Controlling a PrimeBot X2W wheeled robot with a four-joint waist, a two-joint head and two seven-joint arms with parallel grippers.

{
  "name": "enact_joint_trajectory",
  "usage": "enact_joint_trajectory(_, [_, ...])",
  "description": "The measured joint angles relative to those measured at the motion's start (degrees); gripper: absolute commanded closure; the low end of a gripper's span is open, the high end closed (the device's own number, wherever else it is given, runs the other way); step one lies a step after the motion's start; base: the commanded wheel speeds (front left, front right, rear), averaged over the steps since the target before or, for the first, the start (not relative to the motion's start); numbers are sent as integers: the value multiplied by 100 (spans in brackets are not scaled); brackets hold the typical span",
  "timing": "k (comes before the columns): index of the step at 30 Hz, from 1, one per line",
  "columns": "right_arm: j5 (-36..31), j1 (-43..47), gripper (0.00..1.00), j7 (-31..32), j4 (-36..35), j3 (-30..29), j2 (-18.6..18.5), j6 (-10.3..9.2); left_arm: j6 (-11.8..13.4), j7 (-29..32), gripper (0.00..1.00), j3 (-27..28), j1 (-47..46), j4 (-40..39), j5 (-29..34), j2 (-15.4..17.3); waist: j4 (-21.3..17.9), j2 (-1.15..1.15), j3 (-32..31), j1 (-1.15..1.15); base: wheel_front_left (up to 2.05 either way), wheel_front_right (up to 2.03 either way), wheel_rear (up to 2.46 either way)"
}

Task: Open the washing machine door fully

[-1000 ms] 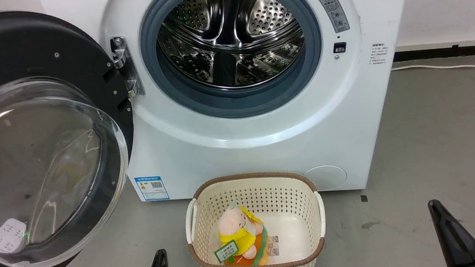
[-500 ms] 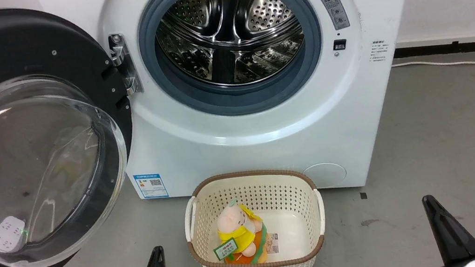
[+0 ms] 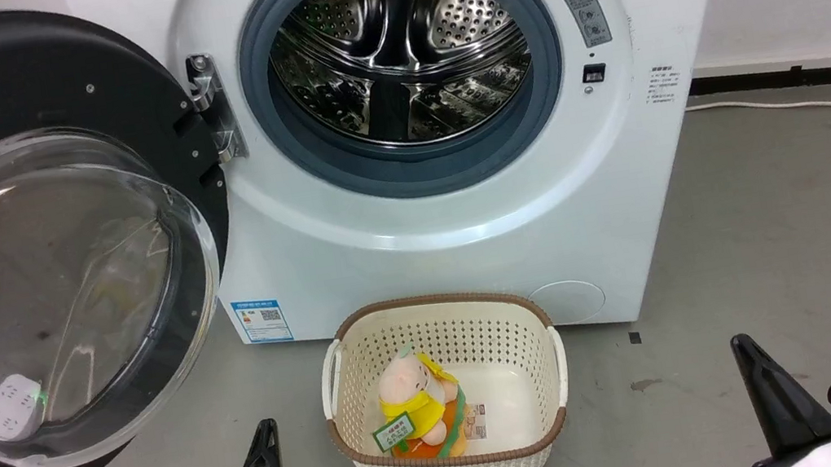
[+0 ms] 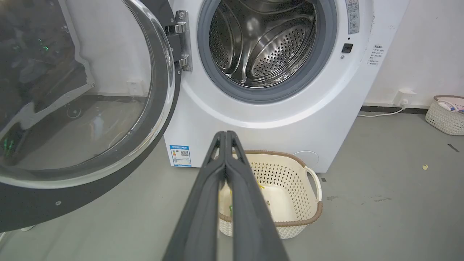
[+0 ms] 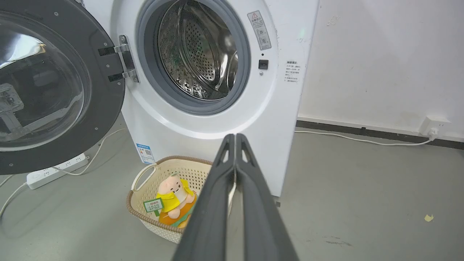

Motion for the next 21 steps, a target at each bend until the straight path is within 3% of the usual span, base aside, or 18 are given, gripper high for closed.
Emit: enact_joint_trajectory(21, [-104, -110, 100, 243, -35, 33, 0, 0, 0, 253, 100, 145, -72, -156, 156, -25, -12, 0, 78, 0, 0, 0, 0])
